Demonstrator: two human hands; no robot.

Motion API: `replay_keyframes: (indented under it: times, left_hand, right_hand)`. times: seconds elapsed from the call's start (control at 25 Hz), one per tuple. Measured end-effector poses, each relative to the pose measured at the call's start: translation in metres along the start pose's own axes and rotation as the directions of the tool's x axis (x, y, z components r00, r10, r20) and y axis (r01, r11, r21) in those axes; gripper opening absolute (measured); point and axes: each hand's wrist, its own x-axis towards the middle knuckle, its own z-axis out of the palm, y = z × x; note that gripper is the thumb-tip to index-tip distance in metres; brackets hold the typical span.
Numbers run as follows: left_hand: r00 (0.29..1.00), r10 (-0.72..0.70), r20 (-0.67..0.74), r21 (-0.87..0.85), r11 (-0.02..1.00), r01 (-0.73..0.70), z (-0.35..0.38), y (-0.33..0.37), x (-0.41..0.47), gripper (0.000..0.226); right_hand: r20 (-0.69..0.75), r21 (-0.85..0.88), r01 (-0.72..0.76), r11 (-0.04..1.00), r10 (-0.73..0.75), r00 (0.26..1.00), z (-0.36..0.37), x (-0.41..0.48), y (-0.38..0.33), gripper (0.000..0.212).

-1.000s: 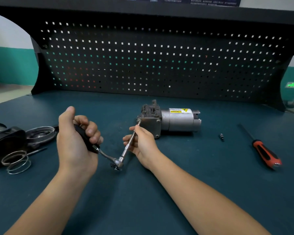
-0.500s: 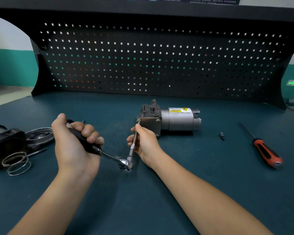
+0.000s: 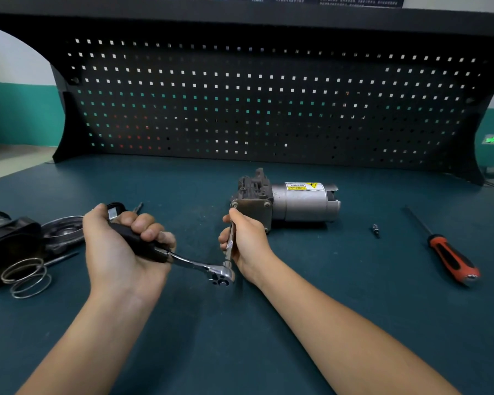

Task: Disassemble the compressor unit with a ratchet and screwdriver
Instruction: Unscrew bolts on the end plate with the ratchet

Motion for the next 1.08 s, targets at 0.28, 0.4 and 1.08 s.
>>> replay_keyframes:
  times: [0.28,0.4,1.08]
  left_hand:
    - [0.999,0.047,0.024,0.093,0.994,-0.05,0.002,0.0,-0.001,0.044]
    - [0.996,0.074,0.041,0.124,0.989,-0.078,0.003,-0.002,-0.002,0.047]
    - [0.972,0.147,0.184,0.232,0.954,-0.189,0.008,-0.011,-0.012,0.056]
  right_hand:
    - [0.02,0.029,0.008,1.0,-0.009,1.0,0.0,0.0,0.003,0.026]
    - [0.039,0.052,0.007,0.999,-0.009,0.999,0.0,0.001,0.004,0.028]
    - [0.057,0.1,-0.021,0.995,0.015,0.998,0.0,0.0,0.003,0.029]
